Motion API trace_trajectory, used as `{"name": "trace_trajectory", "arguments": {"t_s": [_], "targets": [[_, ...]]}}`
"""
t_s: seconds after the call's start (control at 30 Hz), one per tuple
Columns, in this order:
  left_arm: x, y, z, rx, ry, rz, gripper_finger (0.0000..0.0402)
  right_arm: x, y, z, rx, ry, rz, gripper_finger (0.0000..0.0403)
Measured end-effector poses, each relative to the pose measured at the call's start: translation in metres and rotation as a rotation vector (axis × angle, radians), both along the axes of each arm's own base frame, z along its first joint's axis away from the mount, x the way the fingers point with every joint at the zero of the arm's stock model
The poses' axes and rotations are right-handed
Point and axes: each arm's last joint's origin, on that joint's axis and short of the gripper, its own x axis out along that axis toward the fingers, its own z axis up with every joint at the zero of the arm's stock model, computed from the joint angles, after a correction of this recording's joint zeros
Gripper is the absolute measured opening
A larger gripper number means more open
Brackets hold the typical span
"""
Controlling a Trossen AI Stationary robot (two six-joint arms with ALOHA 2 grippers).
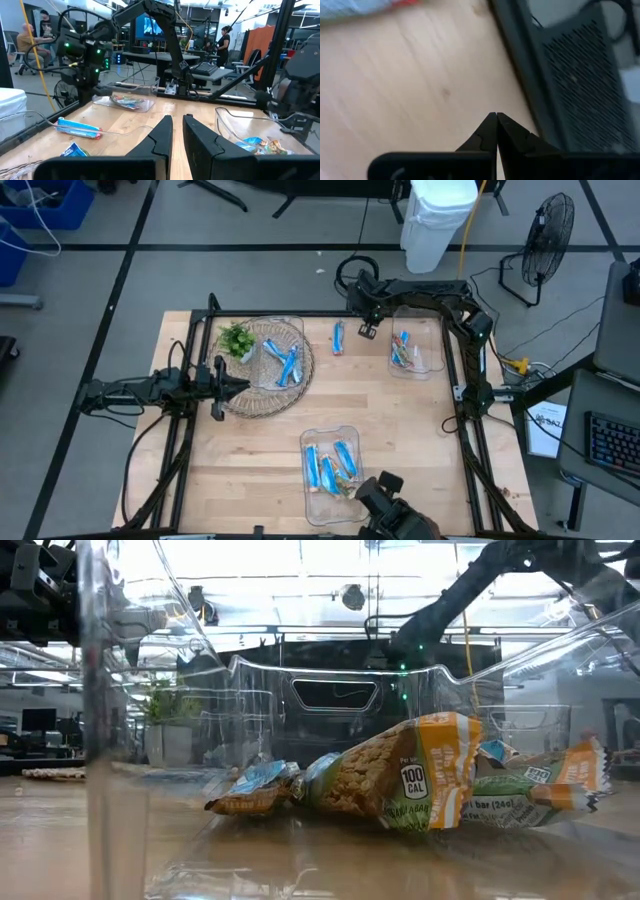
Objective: Pick and place Granola Bars by type
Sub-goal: Put the red granola bar into the top right transparent bin
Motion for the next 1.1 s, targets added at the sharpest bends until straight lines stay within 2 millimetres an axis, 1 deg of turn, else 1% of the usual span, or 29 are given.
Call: {"name": "trace_trajectory", "arguments": {"t_s": [0.1,0.3,0.5,0.73,0.93,1.03,1.1], "targets": [[0.000,0.000,0.000,0.000,-0.001,0.000,0.0049,0.002,0.002,-0.006,0.013,-0.049,0.019,0.0000],[0.000,0.000,0.000,0.000,0.000,0.000,0.0049,0.008,0.009,-0.008,0.056,-0.088,0.056,0.0000],[0.000,0.000,0.000,0.000,0.000,0.000,0.0049,0.029,0.027,-0.006,0.095,-0.175,0.147,0.0000],[0.000,0.000,0.000,0.000,0.000,0.000,0.0049,0.054,0.045,-0.002,0.084,-0.292,0.245,0.0000],[0.000,0.000,0.000,0.000,0.000,0.000,0.0049,0.065,0.053,0.000,0.089,-0.346,0.272,0.0000],[0.000,0.000,0.000,0.000,0.000,0.000,0.0049,0.070,0.054,-0.008,0.095,-0.358,0.264,0.0000],[0.000,0.000,0.000,0.000,0.000,0.000,0.0049,0.071,0.054,-0.020,0.122,-0.331,0.255,0.0000]]}}
